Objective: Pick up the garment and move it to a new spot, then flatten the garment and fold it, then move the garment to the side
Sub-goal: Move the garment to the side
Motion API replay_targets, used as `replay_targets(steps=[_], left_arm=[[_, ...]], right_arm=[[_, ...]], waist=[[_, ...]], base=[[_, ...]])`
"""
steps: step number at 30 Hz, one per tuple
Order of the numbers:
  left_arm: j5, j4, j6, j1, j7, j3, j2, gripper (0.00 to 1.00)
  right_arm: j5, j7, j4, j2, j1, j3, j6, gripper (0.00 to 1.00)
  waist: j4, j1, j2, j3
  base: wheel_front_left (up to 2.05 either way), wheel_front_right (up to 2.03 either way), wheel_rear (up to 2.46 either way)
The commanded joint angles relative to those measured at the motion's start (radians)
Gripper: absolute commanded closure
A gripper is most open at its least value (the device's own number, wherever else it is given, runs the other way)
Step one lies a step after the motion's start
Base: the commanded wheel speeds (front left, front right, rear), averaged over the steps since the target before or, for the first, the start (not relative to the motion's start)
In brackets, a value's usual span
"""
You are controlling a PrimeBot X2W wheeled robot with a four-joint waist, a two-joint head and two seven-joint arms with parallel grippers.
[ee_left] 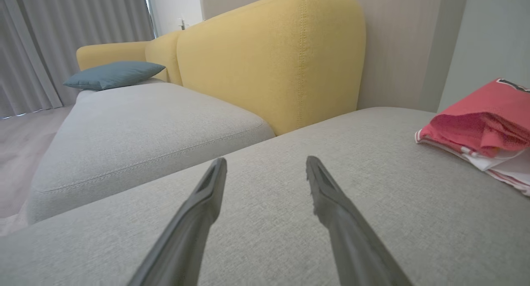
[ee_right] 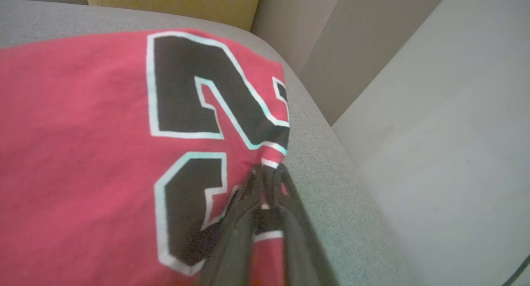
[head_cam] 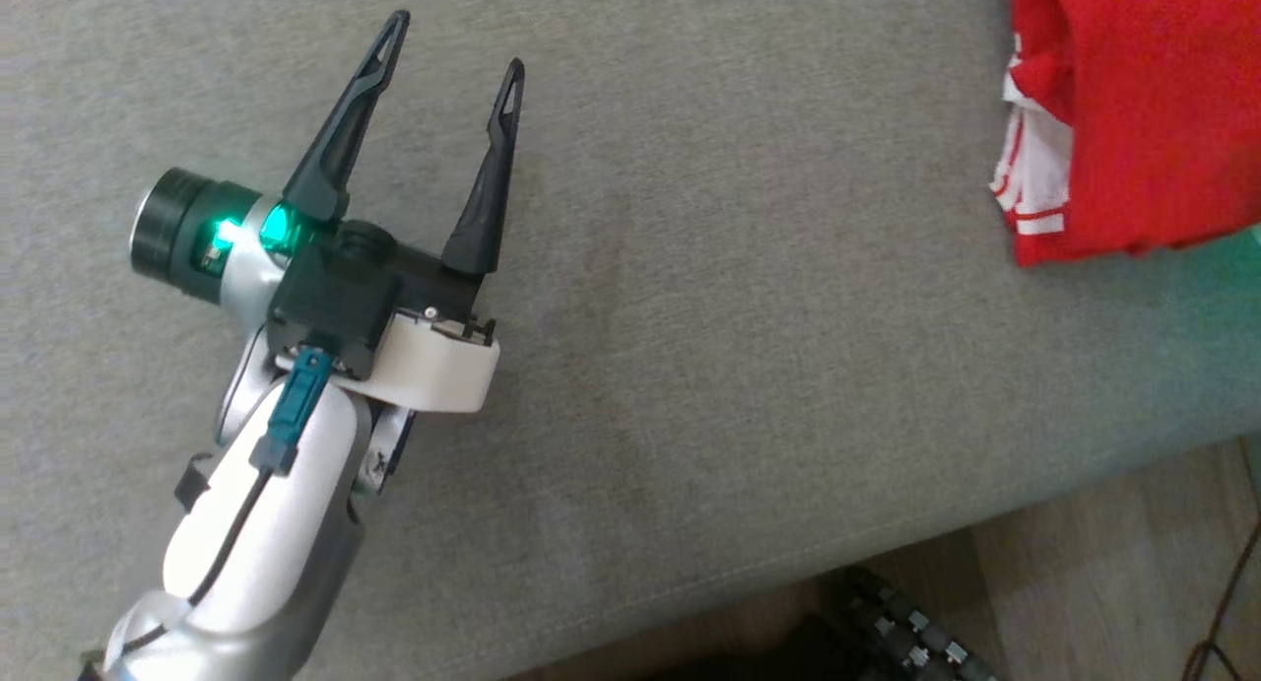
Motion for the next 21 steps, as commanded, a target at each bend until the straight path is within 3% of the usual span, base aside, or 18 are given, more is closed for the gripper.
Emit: replay_targets(steps=[1,9,13,21], left_arm=[[-0.003,-0.028,0.005,-0.026,-0.008,0.026,0.005,0.00],[-0.028,0.003,0.022,0.016,-0.012,0.033,-0.004,0.00],[-0.050,0.015,0.042,0.070,-0.013,0.044,-0.015,0.00],[-0.082,0.026,0.071,0.168,-0.013,0.074,-0.023,0.00]], right_arm=[[-0.021,-0.031,-0.025,-0.018,-0.004,-0.025,0.007,0.00],[-0.096,-0.191,-0.082,0.031,0.062,-0.111,0.007,0.00],[-0.077,-0.249,-0.202,0.105,0.168,-0.046,0.007,0.00],[-0.004,-0.250,-0.390,0.221,0.338,0.129,0.007,0.00]], waist=[[0.013,-0.0001,0.0000,-0.008],[0.042,-0.0001,0.0000,-0.083],[0.075,-0.0001,0.0000,-0.167],[0.153,-0.0001,0.0000,-0.273]], base=[[0.00,0.00,0.00],[0.00,0.00,0.00],[0.00,0.00,0.00],[0.00,0.00,0.00]])
